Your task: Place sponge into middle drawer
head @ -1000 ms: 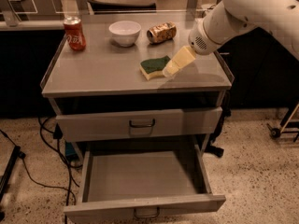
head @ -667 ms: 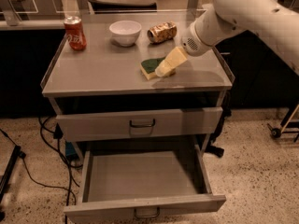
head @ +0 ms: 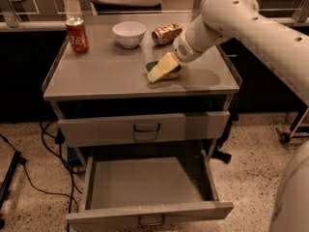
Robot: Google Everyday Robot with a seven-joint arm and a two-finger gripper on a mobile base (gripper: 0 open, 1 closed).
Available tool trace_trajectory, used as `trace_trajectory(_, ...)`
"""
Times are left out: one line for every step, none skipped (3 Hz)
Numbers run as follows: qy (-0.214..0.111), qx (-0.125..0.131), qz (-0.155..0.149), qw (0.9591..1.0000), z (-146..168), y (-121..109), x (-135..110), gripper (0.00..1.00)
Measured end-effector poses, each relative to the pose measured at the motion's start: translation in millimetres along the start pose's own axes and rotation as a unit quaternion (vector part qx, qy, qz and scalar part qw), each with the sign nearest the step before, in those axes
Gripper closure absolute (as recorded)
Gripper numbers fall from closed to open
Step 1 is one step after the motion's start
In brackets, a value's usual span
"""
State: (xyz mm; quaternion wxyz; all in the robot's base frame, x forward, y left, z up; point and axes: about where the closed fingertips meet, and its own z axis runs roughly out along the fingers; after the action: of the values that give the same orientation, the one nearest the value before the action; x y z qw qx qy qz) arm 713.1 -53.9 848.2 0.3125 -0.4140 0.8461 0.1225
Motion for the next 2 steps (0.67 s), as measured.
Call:
trace_trajectory(0.007, -0.010, 0.004, 0.9999, 19, 4, -1, 0.00)
trace_trajectory(0.019, -0.020, 0.011, 0.9996, 38, 7, 5, 0.00)
